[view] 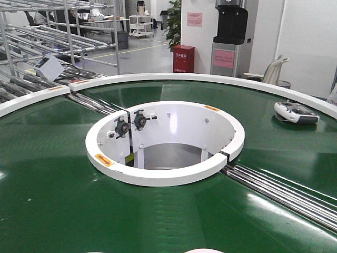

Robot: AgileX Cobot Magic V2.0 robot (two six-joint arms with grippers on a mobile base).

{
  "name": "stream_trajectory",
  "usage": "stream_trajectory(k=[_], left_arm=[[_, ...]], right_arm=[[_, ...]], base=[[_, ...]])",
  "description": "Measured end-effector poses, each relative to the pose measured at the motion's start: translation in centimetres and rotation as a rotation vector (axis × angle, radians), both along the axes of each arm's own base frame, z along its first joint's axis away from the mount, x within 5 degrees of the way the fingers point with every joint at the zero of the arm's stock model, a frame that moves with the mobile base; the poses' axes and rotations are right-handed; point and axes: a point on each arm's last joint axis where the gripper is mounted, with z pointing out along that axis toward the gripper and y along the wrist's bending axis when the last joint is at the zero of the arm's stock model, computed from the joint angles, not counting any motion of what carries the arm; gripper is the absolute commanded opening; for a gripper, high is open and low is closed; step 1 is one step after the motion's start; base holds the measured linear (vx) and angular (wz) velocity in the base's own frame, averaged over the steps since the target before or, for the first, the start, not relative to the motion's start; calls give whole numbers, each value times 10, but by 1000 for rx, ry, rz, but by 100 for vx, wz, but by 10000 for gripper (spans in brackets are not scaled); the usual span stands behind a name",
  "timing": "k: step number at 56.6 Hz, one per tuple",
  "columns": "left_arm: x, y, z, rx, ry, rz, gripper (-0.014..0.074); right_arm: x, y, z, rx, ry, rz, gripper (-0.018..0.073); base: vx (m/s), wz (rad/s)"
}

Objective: Grab plate from conveyor and place on tray

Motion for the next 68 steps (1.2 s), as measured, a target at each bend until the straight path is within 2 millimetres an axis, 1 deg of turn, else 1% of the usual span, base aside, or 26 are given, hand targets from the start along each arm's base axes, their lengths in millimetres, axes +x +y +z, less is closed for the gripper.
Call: stream_trajectory(k=[29, 38, 44, 48, 51, 52, 54, 55, 58, 59, 60, 61, 62, 63, 64, 65, 66, 67, 68], left_arm=[[0, 0, 0, 0, 0, 0, 3], [0, 0, 0, 0, -1, 0, 3], [0, 0, 5, -8, -58, 1, 3], [0, 0, 14, -66, -159, 1, 3], [-2, 1, 25, -162, -220, -2, 3], [-2, 1, 29, -179, -230, -4, 3], [-5, 1, 43, -216, -265, -9, 3], [-7, 1, 52, -223, -287, -12, 3], [-15, 2, 86, -223, -358, -19, 3], [-17, 2, 99, -217, -378, -21, 3], [-19, 2, 107, -211, -388, -21, 3], [-20, 2, 120, -199, -404, -21, 3], [-21, 2, 128, -192, -412, -20, 3], [-21, 2, 140, -179, -422, -19, 3], [-17, 2, 148, -165, -412, -17, 3], [-18, 2, 160, -158, -428, -17, 3], [-13, 1, 167, -144, -412, -14, 3], [-10, 1, 178, -136, -410, -14, 3], [-5, 1, 188, -123, -401, -12, 3]], right_arm=[[0, 0, 0, 0, 0, 0, -12], [0, 0, 4, 2, -41, 1, -12], [-1, 0, 10, 7, -107, 3, -12], [-2, 0, 16, 21, -179, 4, -12], [-3, 0, 25, 38, -202, 4, -12], [-4, 0, 31, 38, -212, 4, -12], [-8, 0, 48, 47, -239, 5, -12], [-10, 0, 54, 47, -242, 5, -12], [-17, -1, 89, 49, -284, 6, -12], [-18, -1, 98, 49, -294, 7, -12], [-20, -1, 110, 48, -292, 7, -12], [-20, -1, 122, 45, -294, 6, -12], [-20, -1, 130, 40, -292, 5, -12], [-20, -1, 142, 39, -288, 5, -12], [-18, -1, 153, 39, -279, 5, -12], [-17, -1, 160, 39, -273, 5, -12], [-14, -1, 170, 38, -260, 5, -12], [-10, 0, 179, 37, -246, 4, -12], [-8, 0, 184, 37, -236, 4, -12]], base=[[0, 0], [0, 0], [0, 0], [0, 0], [0, 0], [0, 0], [0, 0], [0, -1], [0, -1], [0, 0], [0, 0], [0, 0], [0, 0], [0, 0], [0, 0], [0, 0], [0, 0], [0, 0], [0, 0]])
